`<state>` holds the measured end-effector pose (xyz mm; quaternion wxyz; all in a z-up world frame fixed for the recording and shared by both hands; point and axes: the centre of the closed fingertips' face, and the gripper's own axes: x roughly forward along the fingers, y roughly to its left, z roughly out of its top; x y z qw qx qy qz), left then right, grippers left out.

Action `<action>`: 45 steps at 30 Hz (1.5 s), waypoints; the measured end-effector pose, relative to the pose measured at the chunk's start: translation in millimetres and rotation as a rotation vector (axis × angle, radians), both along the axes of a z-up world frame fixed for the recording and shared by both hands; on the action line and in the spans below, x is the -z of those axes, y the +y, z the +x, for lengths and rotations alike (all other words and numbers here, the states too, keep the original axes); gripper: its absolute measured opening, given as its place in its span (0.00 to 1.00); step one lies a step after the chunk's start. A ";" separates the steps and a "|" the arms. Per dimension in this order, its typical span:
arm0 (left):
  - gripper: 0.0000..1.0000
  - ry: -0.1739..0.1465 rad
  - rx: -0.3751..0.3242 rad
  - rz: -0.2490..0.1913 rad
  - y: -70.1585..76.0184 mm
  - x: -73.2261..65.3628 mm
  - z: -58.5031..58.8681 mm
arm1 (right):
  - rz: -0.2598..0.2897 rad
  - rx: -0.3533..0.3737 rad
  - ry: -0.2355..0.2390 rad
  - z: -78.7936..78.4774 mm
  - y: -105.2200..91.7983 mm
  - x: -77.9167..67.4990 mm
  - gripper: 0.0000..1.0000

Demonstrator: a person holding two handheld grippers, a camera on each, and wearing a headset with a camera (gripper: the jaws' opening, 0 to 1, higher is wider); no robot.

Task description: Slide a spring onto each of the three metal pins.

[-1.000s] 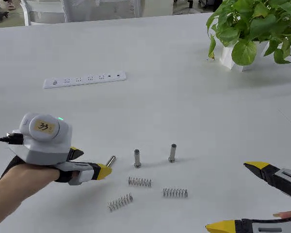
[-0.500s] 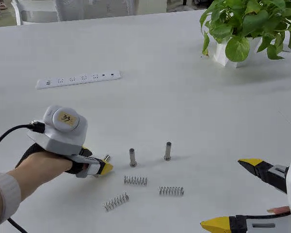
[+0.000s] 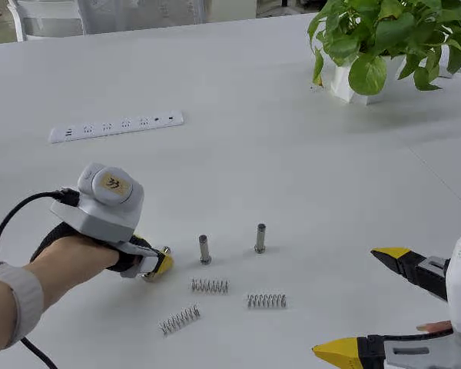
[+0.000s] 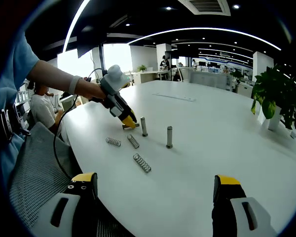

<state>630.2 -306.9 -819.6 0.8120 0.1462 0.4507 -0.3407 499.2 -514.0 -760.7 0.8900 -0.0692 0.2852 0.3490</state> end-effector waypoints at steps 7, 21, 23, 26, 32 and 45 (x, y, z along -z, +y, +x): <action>0.19 -0.015 0.025 0.040 -0.3 2.0 2.1 | -0.003 -0.002 0.003 -0.8 0.0 1.3 0.97; 0.08 -0.014 0.059 0.123 -2.3 3.9 2.8 | -0.026 -0.025 0.007 -5.5 2.4 4.6 0.97; 0.07 -0.010 0.058 0.131 -1.9 5.3 3.7 | -0.027 -0.026 0.009 -6.0 2.4 5.1 0.97; 0.07 -0.009 0.057 0.139 -1.5 5.9 4.2 | -0.034 -0.031 0.009 -6.7 3.2 5.6 0.97; 0.05 -0.011 0.057 0.142 -1.1 6.8 4.8 | -0.041 -0.040 0.012 -7.3 4.0 7.4 0.97; 0.05 -0.045 -0.021 0.056 1.6 6.7 7.7 | -0.045 -0.046 0.018 -7.8 5.0 9.5 0.96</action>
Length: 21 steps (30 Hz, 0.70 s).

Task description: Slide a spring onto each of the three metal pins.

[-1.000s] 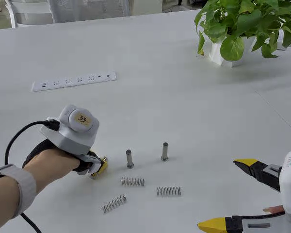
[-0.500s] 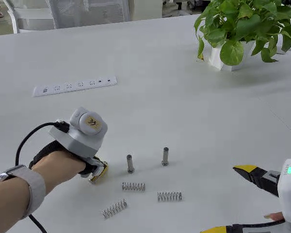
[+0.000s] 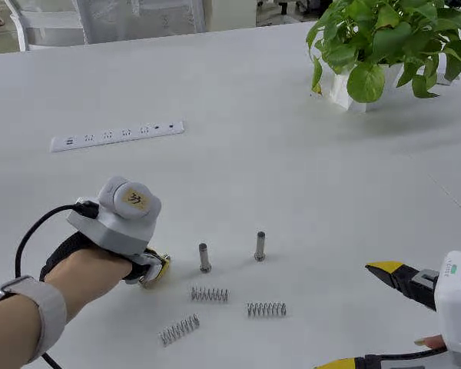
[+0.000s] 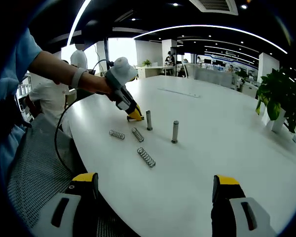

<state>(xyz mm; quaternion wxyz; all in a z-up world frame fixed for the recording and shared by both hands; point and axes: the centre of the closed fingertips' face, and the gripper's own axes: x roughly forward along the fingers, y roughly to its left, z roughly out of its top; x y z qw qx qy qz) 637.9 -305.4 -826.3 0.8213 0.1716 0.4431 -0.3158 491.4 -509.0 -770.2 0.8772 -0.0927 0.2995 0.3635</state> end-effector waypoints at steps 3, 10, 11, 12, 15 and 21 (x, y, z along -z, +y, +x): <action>0.04 -0.008 -0.006 -0.019 0.1 0.0 -1.2 | 0.001 0.000 0.001 -0.1 0.0 0.3 0.96; 0.04 -0.032 -0.002 -0.060 -1.5 -6.5 -0.6 | -0.005 -0.004 0.007 -0.5 0.5 2.0 0.96; 0.04 -0.034 -0.005 -0.061 -0.9 -7.5 -0.2 | -0.005 -0.005 0.007 -0.5 0.6 2.4 0.96; 0.04 -0.035 -0.009 -0.067 -1.0 -9.3 0.3 | -0.006 -0.006 0.008 -0.5 0.7 2.6 0.96; 0.04 -0.044 -0.011 -0.082 -1.1 -12.8 0.2 | -0.006 -0.007 0.008 -0.6 0.8 2.8 0.96; 0.04 -0.065 -0.018 -0.112 -0.5 -22.9 -3.1 | -0.006 -0.006 0.006 -0.4 0.6 2.7 0.96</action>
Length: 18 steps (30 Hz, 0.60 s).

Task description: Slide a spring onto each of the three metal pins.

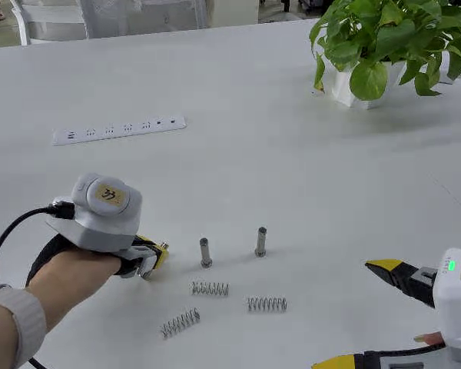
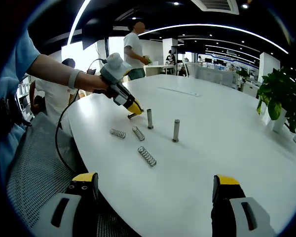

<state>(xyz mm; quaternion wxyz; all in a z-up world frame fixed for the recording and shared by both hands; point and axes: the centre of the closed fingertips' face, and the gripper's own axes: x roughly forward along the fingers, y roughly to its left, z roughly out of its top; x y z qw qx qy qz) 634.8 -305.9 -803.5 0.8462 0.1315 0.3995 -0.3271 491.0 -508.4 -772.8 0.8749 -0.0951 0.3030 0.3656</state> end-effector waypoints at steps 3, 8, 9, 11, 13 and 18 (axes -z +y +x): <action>0.04 -0.018 0.007 -0.015 0.2 -3.0 -2.2 | -0.003 -0.004 0.001 -0.6 0.0 0.6 0.97; 0.04 -0.030 0.005 -0.036 0.3 -8.2 -9.6 | -0.007 -0.009 0.003 -1.8 0.0 0.9 0.97; 0.04 -0.034 0.005 -0.040 0.7 -9.0 -11.5 | -0.006 -0.009 0.003 -1.9 0.0 0.6 0.97; 0.04 -0.043 0.002 -0.044 1.9 -10.9 -14.1 | -0.007 -0.010 -0.001 -1.6 0.1 -0.1 0.97; 0.04 -0.056 0.001 -0.052 2.5 -13.6 -15.8 | -0.008 -0.011 -0.005 -1.2 -0.1 -0.3 0.98; 0.04 -0.083 0.004 -0.066 4.4 -18.3 -17.6 | -0.010 -0.013 -0.005 -1.5 0.3 -0.7 0.99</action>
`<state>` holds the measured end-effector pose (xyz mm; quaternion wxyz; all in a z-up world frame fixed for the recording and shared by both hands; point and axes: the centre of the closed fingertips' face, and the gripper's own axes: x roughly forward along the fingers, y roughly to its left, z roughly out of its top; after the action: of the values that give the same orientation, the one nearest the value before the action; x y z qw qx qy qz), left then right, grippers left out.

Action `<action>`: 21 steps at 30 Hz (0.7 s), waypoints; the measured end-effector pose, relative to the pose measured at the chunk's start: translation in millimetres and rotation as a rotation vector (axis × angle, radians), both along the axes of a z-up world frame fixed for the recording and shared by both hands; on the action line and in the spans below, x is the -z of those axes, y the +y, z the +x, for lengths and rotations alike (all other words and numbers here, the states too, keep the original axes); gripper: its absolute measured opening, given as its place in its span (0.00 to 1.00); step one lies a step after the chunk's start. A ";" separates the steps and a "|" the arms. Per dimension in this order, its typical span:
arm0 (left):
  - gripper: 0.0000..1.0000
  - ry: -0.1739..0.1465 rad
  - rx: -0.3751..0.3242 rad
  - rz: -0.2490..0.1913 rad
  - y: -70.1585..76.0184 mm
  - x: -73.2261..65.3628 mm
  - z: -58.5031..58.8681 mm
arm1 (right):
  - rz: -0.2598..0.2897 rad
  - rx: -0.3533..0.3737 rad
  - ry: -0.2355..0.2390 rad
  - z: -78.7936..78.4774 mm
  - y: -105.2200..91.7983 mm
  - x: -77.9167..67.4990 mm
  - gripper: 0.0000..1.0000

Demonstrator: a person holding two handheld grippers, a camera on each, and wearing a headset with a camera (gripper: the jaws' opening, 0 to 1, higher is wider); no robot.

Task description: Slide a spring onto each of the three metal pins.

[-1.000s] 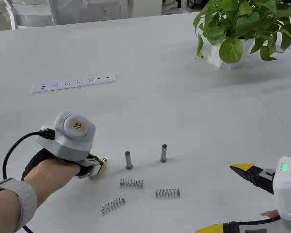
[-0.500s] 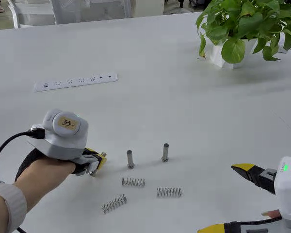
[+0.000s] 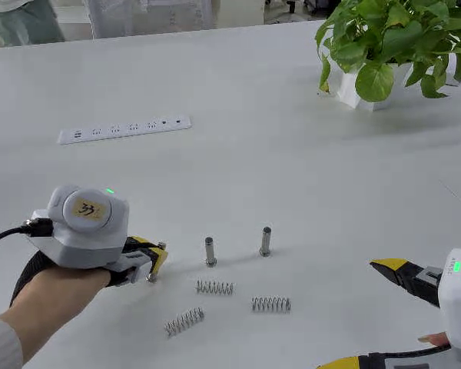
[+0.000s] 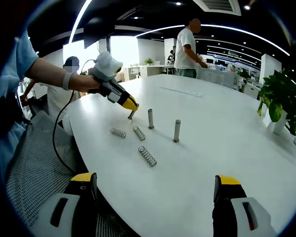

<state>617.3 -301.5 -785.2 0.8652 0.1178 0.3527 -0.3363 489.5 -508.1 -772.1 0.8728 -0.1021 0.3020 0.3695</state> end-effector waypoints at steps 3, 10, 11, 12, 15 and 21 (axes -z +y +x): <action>0.04 -0.002 -0.003 -0.009 1.7 -0.3 0.8 | -0.004 -0.002 0.003 -0.6 0.1 1.1 0.99; 0.04 -0.009 -0.009 -0.011 4.2 -2.5 1.4 | -0.007 -0.004 0.004 -1.2 0.7 1.3 0.99; 0.04 -0.008 -0.007 -0.010 4.4 -2.6 1.4 | -0.007 -0.005 0.006 -1.5 0.7 1.4 0.98; 0.04 -0.009 -0.006 -0.009 4.5 -2.7 1.4 | -0.007 -0.005 0.005 -1.4 0.8 1.3 0.98; 0.04 -0.015 -0.003 -0.005 5.1 -2.7 1.0 | -0.008 -0.006 0.002 -1.4 0.7 0.6 0.98; 0.04 -0.023 -0.009 -0.006 10.0 -3.7 -1.8 | -0.011 -0.009 0.001 -0.8 0.3 0.5 0.98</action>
<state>615.4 -291.5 -781.5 0.8710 0.1177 0.3422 -0.3322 488.7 -507.8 -772.6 0.8705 -0.1083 0.3040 0.3715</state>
